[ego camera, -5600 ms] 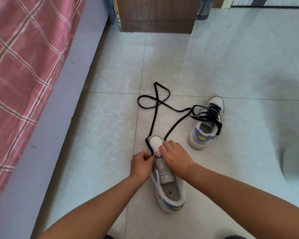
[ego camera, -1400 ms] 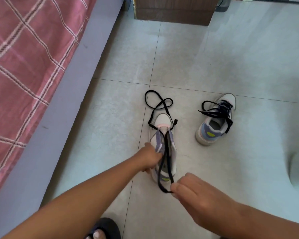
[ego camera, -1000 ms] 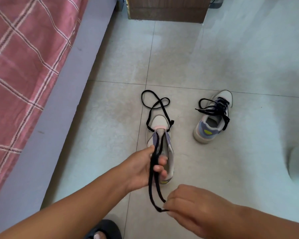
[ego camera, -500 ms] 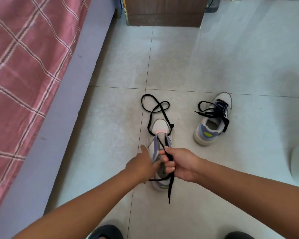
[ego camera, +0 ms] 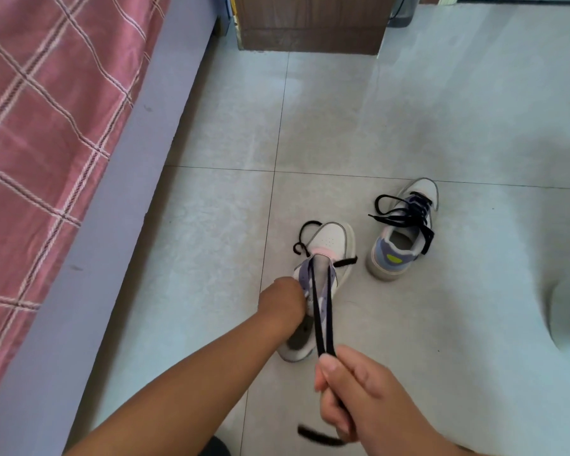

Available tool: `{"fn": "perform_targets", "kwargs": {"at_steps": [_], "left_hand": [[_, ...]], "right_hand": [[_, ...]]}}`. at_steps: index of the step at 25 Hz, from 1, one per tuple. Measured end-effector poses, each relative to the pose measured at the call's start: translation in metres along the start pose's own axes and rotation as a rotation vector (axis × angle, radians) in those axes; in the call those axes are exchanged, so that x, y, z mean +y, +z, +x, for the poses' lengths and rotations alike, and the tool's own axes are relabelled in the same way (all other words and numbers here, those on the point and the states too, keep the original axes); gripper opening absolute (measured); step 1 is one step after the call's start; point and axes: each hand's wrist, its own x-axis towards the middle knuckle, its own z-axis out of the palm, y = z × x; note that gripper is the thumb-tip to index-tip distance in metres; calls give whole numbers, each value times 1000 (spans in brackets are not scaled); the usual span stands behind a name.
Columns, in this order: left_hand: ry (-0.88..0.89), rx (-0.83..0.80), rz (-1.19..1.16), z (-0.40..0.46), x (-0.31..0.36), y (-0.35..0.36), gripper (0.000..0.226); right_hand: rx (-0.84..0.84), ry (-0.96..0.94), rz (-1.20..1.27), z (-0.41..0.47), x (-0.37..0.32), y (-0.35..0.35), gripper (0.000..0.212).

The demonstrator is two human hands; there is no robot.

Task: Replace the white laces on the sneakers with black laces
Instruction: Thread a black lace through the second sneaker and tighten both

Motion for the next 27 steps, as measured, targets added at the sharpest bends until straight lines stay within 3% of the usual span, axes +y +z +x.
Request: {"fn": "perform_targets", "kwargs": {"at_steps": [5,10,11,14,16,19,24,27], "left_hand": [[-38,-283,253,5,-3,-14,39],[-60,-789,-62,-21,-7,-40,28],[-28,-730,-86,-8,-11,-54,33],[-95,-171,-306,47,-20,-86,32],[-54,74,-193,70,-12,-82,29],[52,76,-40,89,4,-57,36],[155,126,40,108,7,-46,19],[288,299,-218,91,10,-64,6]], "right_hand": [[35,73,116,5,1,-13,32],[2,253,285,14,-3,-18,32],[4,265,281,13,-2,-18,32],[7,311,273,9,0,-18,31],[-7,320,214,7,3,-18,30],[-4,312,194,7,7,-18,34],[1,358,217,11,12,-21,45],[10,376,227,12,13,-26,36]]}}
